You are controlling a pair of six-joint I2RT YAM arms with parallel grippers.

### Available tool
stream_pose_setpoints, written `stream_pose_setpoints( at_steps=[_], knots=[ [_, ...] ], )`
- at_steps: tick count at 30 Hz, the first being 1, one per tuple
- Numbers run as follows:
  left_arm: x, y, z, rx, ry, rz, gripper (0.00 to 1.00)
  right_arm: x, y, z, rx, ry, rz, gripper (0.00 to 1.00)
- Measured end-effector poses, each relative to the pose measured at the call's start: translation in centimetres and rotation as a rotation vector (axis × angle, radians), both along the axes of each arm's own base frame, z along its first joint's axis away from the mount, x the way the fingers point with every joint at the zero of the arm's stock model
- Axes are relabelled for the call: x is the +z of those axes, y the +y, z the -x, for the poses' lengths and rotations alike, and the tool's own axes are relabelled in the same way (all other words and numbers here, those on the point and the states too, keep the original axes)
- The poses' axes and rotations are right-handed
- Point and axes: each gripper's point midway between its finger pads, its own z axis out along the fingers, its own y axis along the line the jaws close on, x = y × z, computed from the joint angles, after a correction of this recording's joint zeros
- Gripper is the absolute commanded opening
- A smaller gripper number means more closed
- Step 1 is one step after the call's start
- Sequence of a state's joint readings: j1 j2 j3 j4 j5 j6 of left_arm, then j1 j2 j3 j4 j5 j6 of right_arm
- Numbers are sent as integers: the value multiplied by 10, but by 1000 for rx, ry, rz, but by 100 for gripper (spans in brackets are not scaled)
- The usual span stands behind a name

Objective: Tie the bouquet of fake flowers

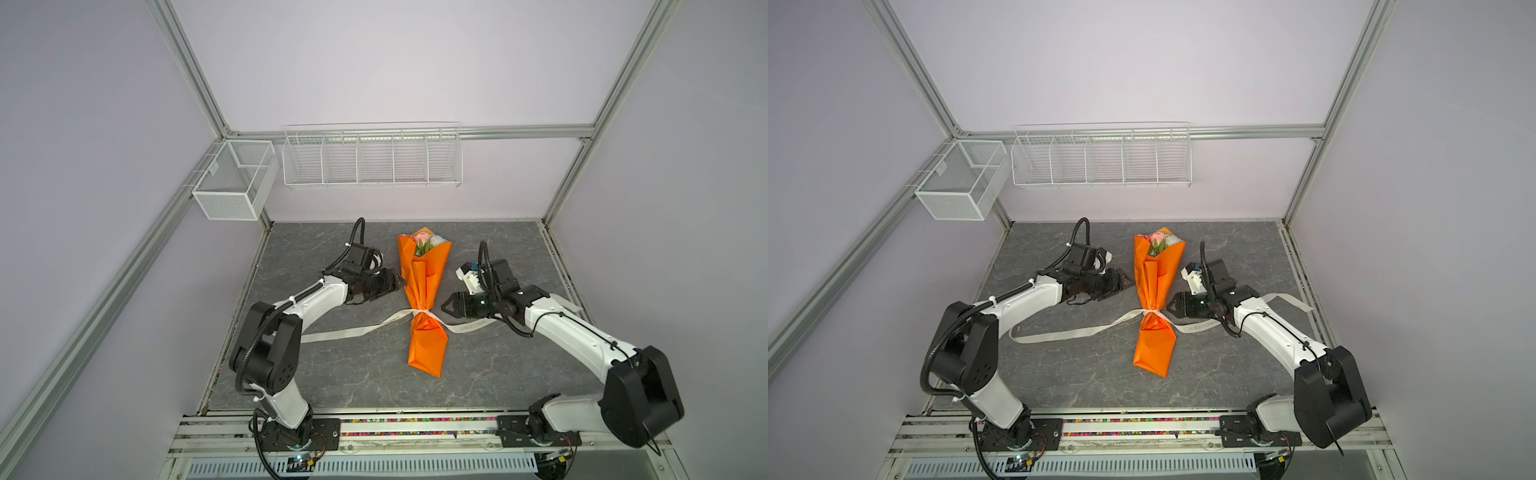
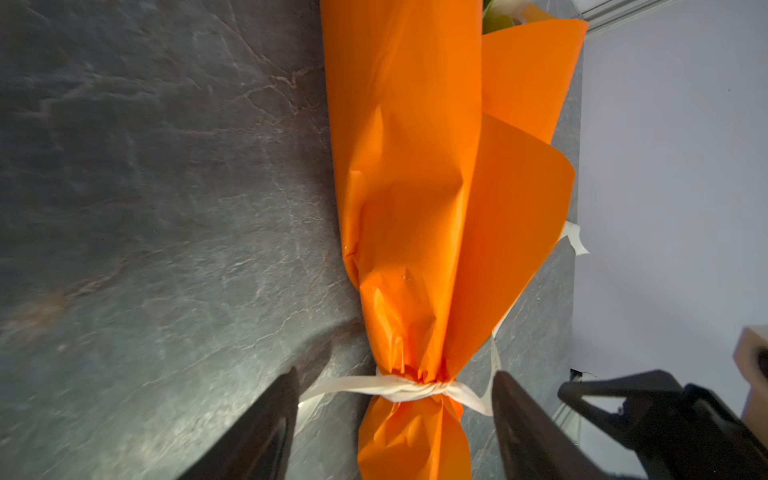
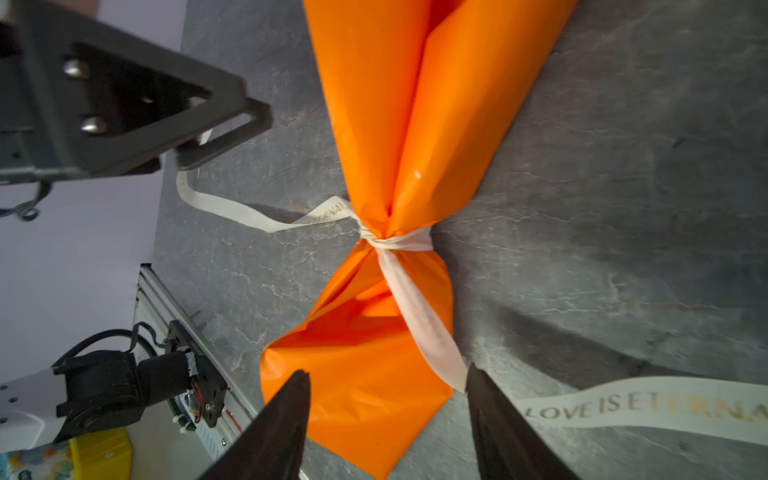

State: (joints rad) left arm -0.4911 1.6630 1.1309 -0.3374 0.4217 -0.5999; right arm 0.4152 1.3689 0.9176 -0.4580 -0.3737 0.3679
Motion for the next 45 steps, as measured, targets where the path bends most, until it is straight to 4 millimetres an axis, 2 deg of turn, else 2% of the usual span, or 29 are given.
stream_pose_setpoints(
  at_steps=[3,7,11,16,20,25,31,39,45],
  knots=[
    [-2,18,13,-26,-14,-106,67,-17,-15,7,-14,52,85,66],
    [-26,46,38,-80,45,-297,67,-31,-30,14,-38,88,170,67],
    [-46,69,63,-157,109,-492,68,-32,-37,14,-57,83,209,68],
    [-55,88,73,-239,137,-625,72,-31,-44,14,-69,68,243,69],
    [-56,88,71,-314,135,-676,73,-32,-47,14,-72,62,260,69],
    [-61,70,66,-431,85,-721,75,-33,-51,13,-80,58,279,69],
    [-63,62,62,-552,-25,-760,73,-34,-53,12,-88,52,291,71],
    [-73,71,74,-731,-162,-804,72,-30,-60,15,-110,6,296,73],
    [-74,69,68,-777,-227,-822,70,-29,-62,13,-120,-16,298,73]
  ],
)
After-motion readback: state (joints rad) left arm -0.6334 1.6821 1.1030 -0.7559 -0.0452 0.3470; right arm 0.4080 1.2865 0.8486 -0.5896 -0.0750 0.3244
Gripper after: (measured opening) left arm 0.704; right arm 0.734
